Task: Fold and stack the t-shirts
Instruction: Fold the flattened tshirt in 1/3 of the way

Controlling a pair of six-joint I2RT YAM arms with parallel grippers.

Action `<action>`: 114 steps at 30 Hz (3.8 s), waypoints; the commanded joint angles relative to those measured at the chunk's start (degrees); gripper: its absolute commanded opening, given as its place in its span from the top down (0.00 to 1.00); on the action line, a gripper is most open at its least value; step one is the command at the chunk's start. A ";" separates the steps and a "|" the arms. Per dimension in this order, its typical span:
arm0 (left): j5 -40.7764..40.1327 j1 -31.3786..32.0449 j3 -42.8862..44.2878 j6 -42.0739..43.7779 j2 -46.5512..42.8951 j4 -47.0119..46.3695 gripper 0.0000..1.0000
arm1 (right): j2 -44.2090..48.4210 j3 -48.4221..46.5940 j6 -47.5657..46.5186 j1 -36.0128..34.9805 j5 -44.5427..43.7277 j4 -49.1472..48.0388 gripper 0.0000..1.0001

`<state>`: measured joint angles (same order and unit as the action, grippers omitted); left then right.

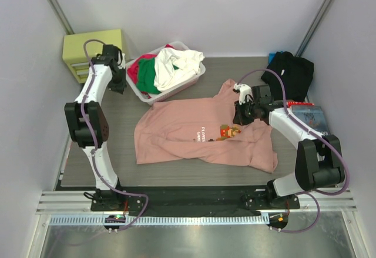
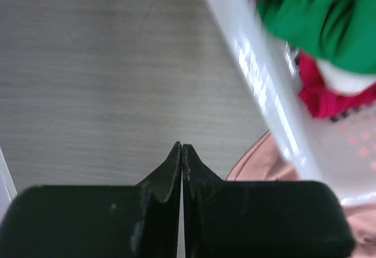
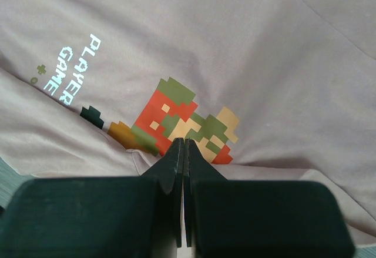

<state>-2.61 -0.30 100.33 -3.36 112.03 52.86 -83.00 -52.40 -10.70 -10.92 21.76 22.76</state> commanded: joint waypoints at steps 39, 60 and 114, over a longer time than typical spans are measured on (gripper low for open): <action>-1.78 10.59 23.26 5.64 19.73 -6.18 1.00 | -4.63 0.37 -3.45 -0.16 0.48 0.88 0.99; 8.33 20.06 -20.45 6.96 -21.42 -16.48 1.00 | -3.57 0.55 -3.54 -0.33 -0.31 0.18 0.99; 11.40 24.90 16.75 18.30 13.69 -13.66 1.00 | -2.17 1.51 -4.77 0.28 1.88 0.00 0.99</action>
<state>7.64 23.59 121.08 16.23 135.35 43.51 -88.12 -51.22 -14.76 -10.81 21.63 24.08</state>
